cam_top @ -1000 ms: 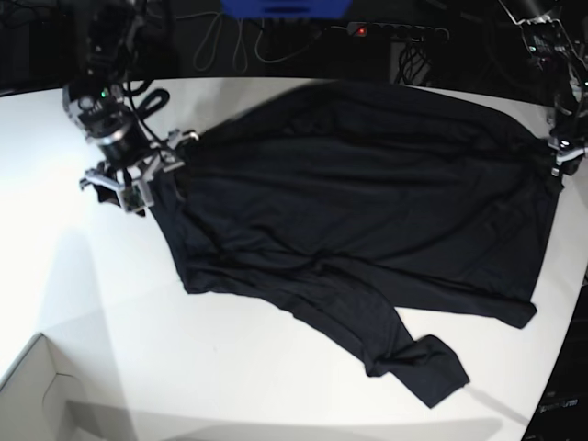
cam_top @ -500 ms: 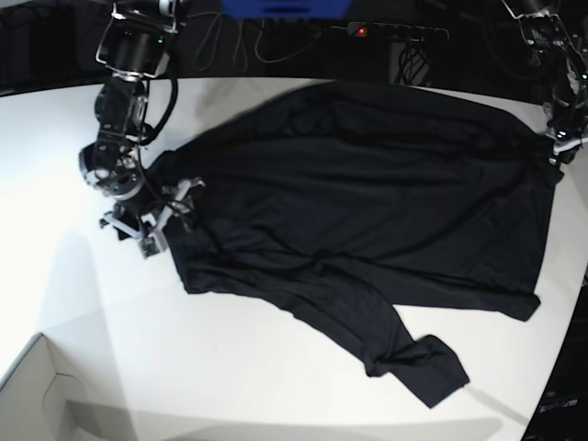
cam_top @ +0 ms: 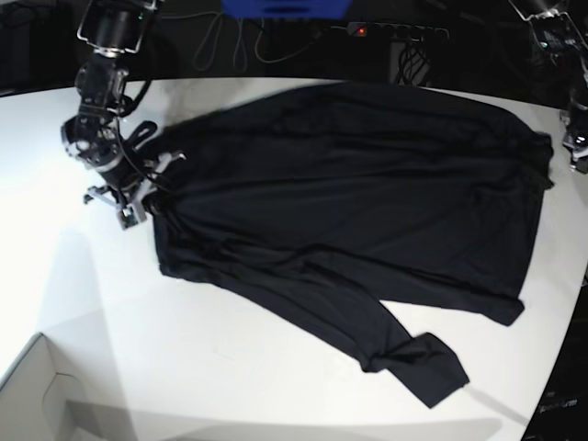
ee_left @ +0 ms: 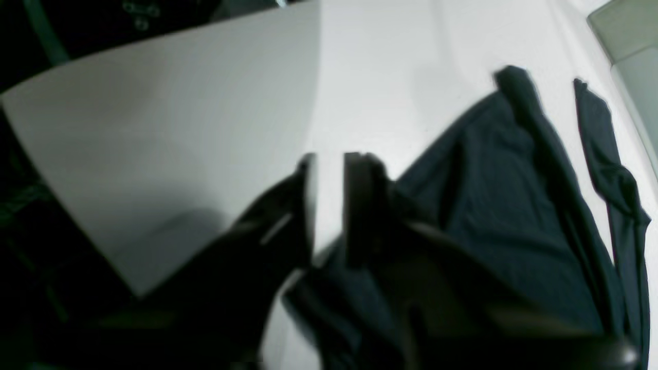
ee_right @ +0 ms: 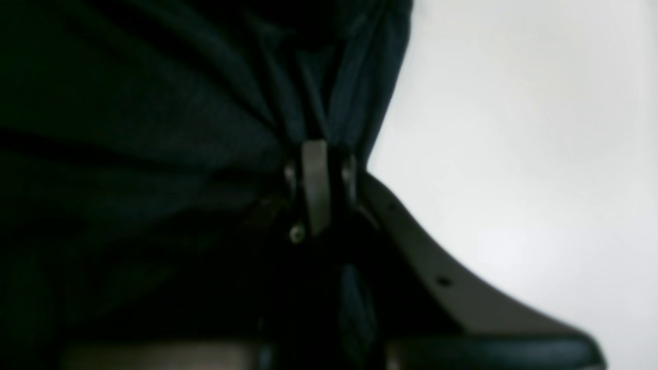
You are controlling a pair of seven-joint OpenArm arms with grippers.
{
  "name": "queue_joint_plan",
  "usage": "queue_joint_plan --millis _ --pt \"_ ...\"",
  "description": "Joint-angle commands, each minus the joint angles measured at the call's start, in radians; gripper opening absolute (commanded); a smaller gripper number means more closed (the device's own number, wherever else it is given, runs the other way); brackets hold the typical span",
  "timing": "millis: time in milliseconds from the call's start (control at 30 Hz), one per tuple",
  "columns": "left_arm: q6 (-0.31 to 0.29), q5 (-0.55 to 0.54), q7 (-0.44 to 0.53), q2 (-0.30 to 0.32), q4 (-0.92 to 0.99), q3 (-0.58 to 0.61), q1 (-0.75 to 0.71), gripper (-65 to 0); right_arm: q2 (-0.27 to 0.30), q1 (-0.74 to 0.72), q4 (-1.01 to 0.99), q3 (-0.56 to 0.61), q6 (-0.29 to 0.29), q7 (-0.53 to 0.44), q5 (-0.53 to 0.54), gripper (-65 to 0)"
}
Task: Layout the t-shirt on the table in an organized manner, then fold the t-shirt properly
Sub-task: 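Lower the right gripper to the shirt edge opposite the left gripper, then grasp the shirt edge with the right gripper and lift it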
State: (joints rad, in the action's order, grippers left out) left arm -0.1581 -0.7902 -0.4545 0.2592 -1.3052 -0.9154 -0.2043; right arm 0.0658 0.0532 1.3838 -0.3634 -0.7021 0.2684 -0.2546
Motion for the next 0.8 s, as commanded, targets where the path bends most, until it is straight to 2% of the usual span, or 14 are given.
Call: queue_joint_plan --millis 0,133,300,400,500,600,767 --pt "-0.011 -0.013 0.003 0.018 -0.041 -0.023 0.007 -51.4 0.007 0.032 0.026 -0.003 0.004 0.059 -0.039 -65.0" --pt "-0.011 -0.013 -0.037 -0.007 -0.121 -0.043 0.036 -46.4 -0.001 0.103 0.124 -0.003 0.004 0.059 -0.039 -65.0" --pt "-0.011 -0.013 -0.06 -0.044 -0.282 -0.037 0.055 -46.1 -0.021 0.15 0.208 -0.004 0.004 0.059 -0.038 -65.0" --pt "-0.01 0.002 -0.092 -0.061 -0.308 0.019 0.148 -46.1 -0.024 0.147 0.23 -0.026 0.004 0.062 -0.038 -65.0" --pt "-0.01 0.055 -0.099 -0.057 -0.222 0.121 0.23 -46.2 -0.024 0.15 0.259 -0.029 0.004 0.062 -0.038 -65.0" --pt "-0.01 0.143 -0.099 -0.057 -0.06 0.233 0.335 -46.2 -0.021 0.15 0.289 -0.029 0.004 0.064 -0.039 -63.7" --pt "-0.01 0.263 -0.097 -0.056 0.198 0.293 0.446 -46.2 -0.019 0.15 0.368 -0.029 0.004 0.064 -0.042 -49.0"
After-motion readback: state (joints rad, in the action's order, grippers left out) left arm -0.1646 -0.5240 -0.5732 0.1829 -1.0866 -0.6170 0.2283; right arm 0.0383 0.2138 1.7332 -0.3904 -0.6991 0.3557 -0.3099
